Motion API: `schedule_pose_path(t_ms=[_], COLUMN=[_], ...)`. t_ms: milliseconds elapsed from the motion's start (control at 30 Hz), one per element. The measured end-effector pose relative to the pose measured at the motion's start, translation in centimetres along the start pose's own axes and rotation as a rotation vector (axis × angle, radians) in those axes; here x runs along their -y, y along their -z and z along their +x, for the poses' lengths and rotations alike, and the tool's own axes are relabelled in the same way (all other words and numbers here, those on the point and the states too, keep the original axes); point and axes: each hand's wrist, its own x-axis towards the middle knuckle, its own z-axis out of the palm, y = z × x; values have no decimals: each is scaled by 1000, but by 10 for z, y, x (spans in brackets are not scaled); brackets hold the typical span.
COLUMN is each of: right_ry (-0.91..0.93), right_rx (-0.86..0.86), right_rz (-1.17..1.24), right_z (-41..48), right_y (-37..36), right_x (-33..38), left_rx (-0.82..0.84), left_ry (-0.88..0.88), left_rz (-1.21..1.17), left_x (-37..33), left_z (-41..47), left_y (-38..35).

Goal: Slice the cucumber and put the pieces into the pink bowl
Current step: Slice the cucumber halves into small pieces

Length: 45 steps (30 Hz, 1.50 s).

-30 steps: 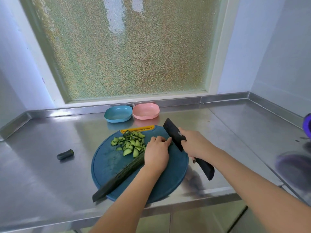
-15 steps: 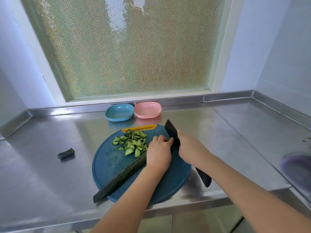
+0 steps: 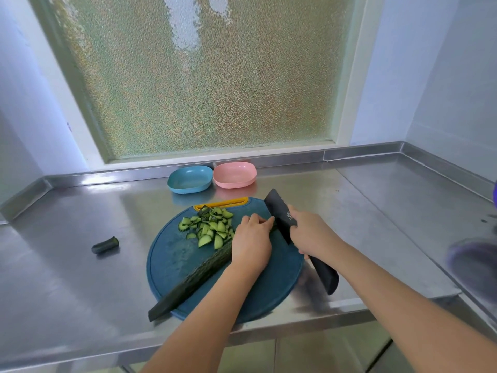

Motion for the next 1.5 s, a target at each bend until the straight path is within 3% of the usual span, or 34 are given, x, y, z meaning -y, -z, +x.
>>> schedule_pose_path(t_ms=[967, 1267, 1500], right_ry=[39, 56, 52], right_rx=[13, 17, -3], right_rz=[-89, -336, -129], right_z=[-9, -14, -19], right_y=[1, -15, -15], right_x=[2, 11, 1], left_rx=[-7, -11, -26], left_ry=[-8, -1, 1], left_rz=[36, 38, 15], left_x=[1, 1, 1], left_z=[0, 0, -1], left_y=[-2, -2, -2])
